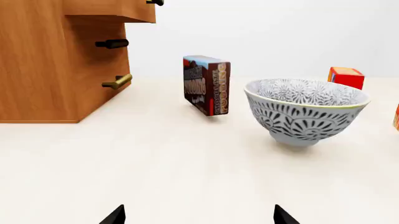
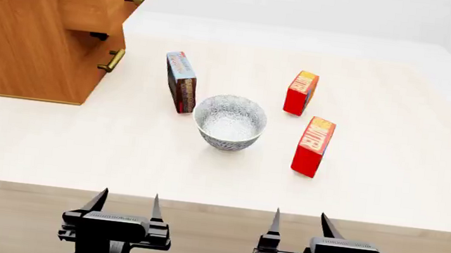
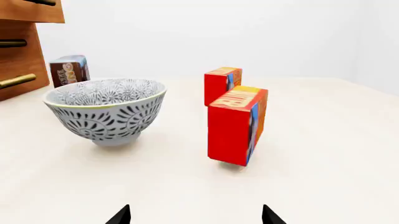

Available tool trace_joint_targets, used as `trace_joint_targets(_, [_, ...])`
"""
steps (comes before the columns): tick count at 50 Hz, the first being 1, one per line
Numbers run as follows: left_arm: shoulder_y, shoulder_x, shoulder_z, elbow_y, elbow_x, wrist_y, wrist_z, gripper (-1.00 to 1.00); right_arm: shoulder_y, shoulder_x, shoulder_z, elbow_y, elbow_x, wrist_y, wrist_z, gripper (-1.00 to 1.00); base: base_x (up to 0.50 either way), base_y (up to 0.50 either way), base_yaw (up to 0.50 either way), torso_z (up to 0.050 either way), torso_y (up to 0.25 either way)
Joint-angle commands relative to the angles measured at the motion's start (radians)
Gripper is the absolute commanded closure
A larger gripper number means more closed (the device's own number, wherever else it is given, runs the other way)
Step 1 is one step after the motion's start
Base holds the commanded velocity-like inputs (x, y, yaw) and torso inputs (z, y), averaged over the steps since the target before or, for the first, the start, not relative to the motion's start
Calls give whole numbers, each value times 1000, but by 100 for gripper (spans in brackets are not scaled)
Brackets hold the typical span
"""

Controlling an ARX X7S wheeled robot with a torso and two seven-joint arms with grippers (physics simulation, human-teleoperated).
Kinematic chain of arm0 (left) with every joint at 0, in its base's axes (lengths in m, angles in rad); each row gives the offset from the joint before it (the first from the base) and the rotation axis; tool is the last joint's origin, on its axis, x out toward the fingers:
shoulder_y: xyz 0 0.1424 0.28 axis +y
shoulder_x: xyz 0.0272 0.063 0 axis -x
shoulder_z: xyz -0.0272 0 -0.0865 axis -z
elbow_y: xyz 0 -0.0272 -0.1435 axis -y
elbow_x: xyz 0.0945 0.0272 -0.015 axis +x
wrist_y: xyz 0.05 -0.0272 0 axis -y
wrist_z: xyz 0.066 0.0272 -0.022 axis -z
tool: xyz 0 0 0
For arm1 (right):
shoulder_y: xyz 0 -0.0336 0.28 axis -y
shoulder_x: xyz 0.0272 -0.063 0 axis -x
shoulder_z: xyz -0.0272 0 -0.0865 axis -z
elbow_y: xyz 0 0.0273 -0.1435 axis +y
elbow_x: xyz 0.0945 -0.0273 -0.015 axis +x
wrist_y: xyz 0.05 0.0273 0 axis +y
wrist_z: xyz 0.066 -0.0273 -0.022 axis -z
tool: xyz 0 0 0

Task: Put the butter at the front in the top drawer of the cabinet and close it.

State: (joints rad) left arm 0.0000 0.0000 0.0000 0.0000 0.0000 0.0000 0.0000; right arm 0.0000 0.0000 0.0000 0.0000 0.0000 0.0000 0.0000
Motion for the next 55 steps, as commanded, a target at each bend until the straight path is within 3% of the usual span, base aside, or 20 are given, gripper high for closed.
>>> trace_joint_targets(1, [6, -16, 17, 7, -18, 53, -16, -100, -12, 14, -16, -3, 9, -62, 32, -100, 0, 0, 0, 0, 0])
trace_joint_targets(5, [49, -36, 40, 112, 32, 215, -61, -100, -67, 31, -17, -62, -47, -298, 119, -100, 0, 0, 0, 0, 0])
trace_joint_targets(7, [51, -40, 40, 217, 30, 167, -72, -100, -74, 39, -15, -162, -73, -274, 140, -100, 0, 0, 0, 0, 0])
trace_joint_targets(8, [39, -37, 36, 299, 0, 61, -73, -100, -66, 40, -17, -248, -72, -197, 135, -100, 0, 0, 0, 0, 0])
trace_joint_targets(13, [-148, -45, -7, 674, -208, -649, -103, -100, 97, 43, -23, -623, -44, 457, 92, -100, 0, 0, 0, 0, 0])
trace_joint_targets(17, [-478, -89, -38, 795, -322, -1249, -130, -100, 433, 79, -40, -828, -17, 1057, 27, -100, 0, 0, 0, 0, 0])
trace_joint_targets(19, [-651, -112, -36, 778, -349, -1441, -124, -100, 654, 81, 2, -857, 27, 1357, -37, -100, 0, 0, 0, 0, 0])
trace_joint_targets(20, [-736, -123, -32, 756, -355, -1497, -122, -100, 718, 85, 50, -771, 89, 1507, -18, -100, 0, 0, 0, 0, 0])
trace_joint_targets(21, [-831, -130, -29, 725, -366, -1558, -116, -100, 805, 189, 130, -657, 239, 1571, 132, -100, 0, 0, 0, 0, 0])
trace_joint_targets(23, [-975, -190, -18, 600, -578, -1570, -260, -100, 986, 320, 162, -435, 539, 1570, 432, -100, 0, 0, 0, 0, 0])
trace_joint_targets(25, [-1123, -257, 8, 451, -878, -1570, -504, -100, 1110, 347, 123, -315, 839, 1565, 732, -100, 0, 0, 0, 0, 0])
trace_joint_targets(27, [-1264, -277, 46, 335, -1031, -1567, -590, -100, 1222, 363, 66, -223, 1139, 1559, 1008, -100, 0, 0, 0, 0, 0])
trace_joint_targets(29, [-1381, -286, 106, 244, -1018, -1548, -556, -100, 1317, 373, 16, -159, 1400, 1547, 970, -100, 0, 0, 0, 0, 0])
trace_joint_targets(32, [-1528, -297, 203, 111, -964, -1484, -469, -100, 1422, 375, -20, -79, 1372, 1522, 923, -100, 0, 0, 0, 0, 0])
trace_joint_targets(36, [-1625, -296, 271, 17, -925, -1430, -397, -100, 1462, 380, -31, -57, 1380, 1514, 920, -100, 0, 0, 0, 0, 0])
trace_joint_targets(43, [-1636, -290, 290, 4, -923, -1404, -384, -100, 1468, 403, -15, -110, 1398, 1466, 887, -100, 51, 0, 0, 0, 0])
trace_joint_targets(55, [-1605, -277, 261, 36, -956, -1397, -420, -100, 1427, 389, 31, -170, 1491, 1438, 964, -100, 500, 0, 0, 0, 0])
